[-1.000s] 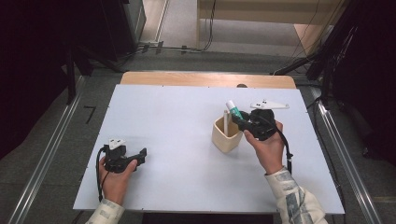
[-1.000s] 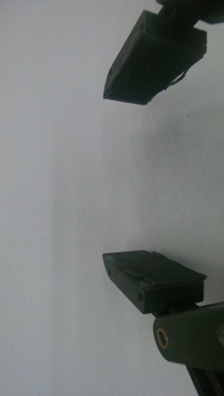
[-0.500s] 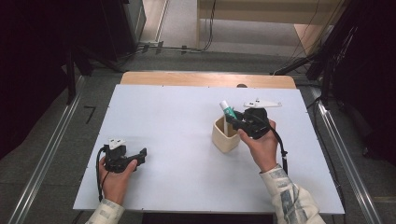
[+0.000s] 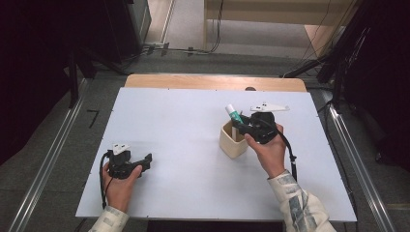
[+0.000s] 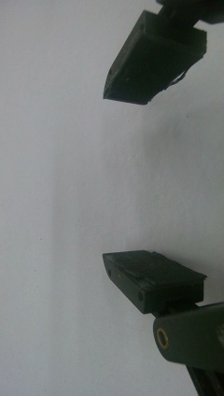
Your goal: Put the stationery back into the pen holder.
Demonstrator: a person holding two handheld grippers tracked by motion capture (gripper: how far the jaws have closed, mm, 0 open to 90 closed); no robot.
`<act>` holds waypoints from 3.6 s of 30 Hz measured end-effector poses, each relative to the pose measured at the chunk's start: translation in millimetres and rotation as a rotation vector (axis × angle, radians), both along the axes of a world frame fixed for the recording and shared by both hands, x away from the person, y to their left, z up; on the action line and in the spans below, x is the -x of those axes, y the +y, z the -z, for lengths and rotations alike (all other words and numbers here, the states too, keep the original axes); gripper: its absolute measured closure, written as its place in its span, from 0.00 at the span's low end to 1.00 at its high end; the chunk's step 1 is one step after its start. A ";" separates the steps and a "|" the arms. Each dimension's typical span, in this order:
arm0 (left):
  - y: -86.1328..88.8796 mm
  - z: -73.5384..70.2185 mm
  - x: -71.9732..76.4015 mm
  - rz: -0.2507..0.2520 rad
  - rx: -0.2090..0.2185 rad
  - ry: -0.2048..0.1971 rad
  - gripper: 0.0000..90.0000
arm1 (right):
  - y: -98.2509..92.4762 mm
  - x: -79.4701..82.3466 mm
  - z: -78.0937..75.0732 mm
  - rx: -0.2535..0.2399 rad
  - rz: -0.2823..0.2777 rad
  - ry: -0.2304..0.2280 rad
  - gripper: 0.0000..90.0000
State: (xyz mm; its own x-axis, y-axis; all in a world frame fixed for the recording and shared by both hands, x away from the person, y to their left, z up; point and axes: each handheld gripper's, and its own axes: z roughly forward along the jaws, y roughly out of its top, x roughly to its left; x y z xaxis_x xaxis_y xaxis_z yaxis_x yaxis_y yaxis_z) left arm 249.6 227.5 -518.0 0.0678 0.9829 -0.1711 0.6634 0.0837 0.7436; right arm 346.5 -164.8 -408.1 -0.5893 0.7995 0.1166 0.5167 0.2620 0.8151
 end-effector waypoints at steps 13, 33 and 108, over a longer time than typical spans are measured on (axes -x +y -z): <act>0.3 -0.5 0.2 0.001 0.002 0.001 0.21 | 5.1 -0.6 8.4 0.020 -0.018 0.016 0.71; 0.4 -0.7 0.3 0.002 0.000 -0.001 0.21 | 0.7 4.3 6.4 0.017 -0.039 0.017 0.61; -1.1 -1.1 0.3 0.008 -0.003 -0.004 0.21 | -92.6 50.6 33.4 0.053 0.075 -0.018 0.29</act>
